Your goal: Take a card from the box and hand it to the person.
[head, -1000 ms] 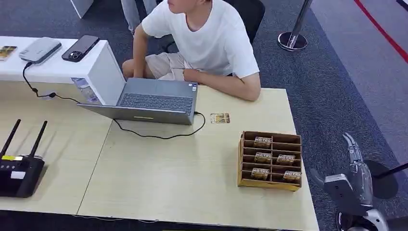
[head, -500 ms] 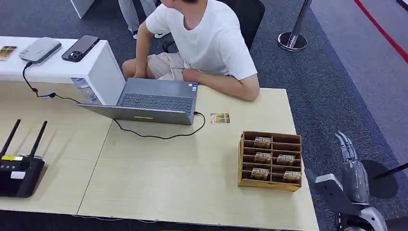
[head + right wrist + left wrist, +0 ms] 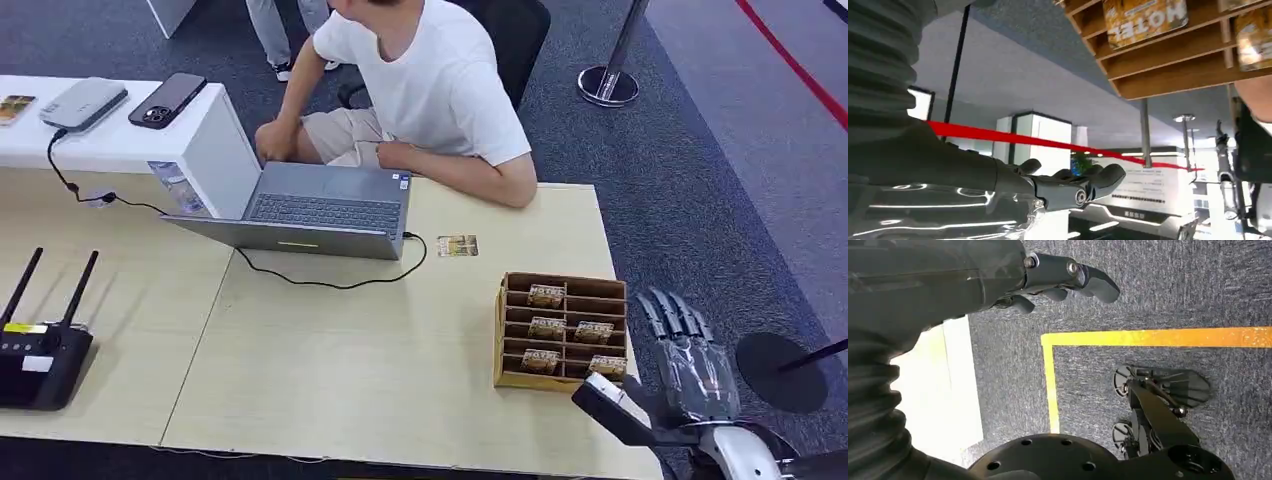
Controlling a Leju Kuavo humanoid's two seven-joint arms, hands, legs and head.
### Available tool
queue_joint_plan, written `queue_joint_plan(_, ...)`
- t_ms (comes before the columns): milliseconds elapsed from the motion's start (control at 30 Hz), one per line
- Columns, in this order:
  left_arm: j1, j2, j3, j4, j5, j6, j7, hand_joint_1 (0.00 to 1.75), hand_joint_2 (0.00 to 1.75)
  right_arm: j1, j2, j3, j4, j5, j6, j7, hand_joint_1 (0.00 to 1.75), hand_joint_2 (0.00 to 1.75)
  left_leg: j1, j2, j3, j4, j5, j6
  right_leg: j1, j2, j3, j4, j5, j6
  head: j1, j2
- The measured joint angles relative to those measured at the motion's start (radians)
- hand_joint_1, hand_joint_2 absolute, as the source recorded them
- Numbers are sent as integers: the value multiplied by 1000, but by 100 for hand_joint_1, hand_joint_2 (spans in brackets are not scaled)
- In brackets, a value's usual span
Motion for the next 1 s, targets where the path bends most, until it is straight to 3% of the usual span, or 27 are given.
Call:
queue_joint_plan(133, 0, 0, 0, 0, 0, 0, 1, 0, 175, 5, -19, 32, -8, -89, 8, -4, 0, 175, 0, 0, 0, 0, 0, 0, 0, 0, 0, 0, 0, 0, 0, 0)
queue_joint_plan(300, 0, 0, 0, 0, 0, 0, 1, 0, 175, -1, -24, 48, -7, -231, 4, -68, 0, 175, 0, 0, 0, 0, 0, 0, 0, 0, 0, 0, 0, 0, 0, 0)
queue_joint_plan(500, 0, 0, 0, 0, 4, 0, 0, 0, 175, -16, -23, 57, 4, -365, 97, -84, 0, 175, 0, 0, 0, 0, 0, 0, 0, 0, 0, 0, 0, 0, 0, 0)
queue_joint_plan(633, 0, 0, 0, 0, 6, 2, -5, 0, 175, -20, -26, 60, 17, -318, 83, -83, 0, 175, 0, 0, 0, 0, 0, 0, 0, 0, 0, 0, 0, 0, 0, 0)
queue_joint_plan(667, 0, 0, 0, 0, 6, 2, -5, 0, 175, -21, -29, 61, 19, -299, 75, -79, 0, 0, 0, 0, 0, 0, 0, 0, 0, 0, 0, 0, 0, 0, 0, 0)
queue_joint_plan(733, 0, 0, 0, 0, 6, 5, -5, 0, 175, -25, -38, 64, 27, -257, 57, -71, 0, 0, 0, 0, 0, 0, 0, 0, 0, 0, 0, 0, 0, 0, 0, 0)
queue_joint_plan(767, 0, 0, 0, 0, 6, 6, -5, 0, 175, -27, -41, 65, 30, -241, 47, -66, 0, 175, 0, 0, 0, 0, 0, 0, 0, 0, 0, 0, 0, 0, 0, 0)
queue_joint_plan(1000, 0, 0, 0, 0, 6, 7, -5, 0, 175, -29, -50, 74, 44, -157, 20, -8, 0, 175, 0, 0, 0, 0, 0, 0, 0, 0, 0, 0, 0, 0, 0, 0)
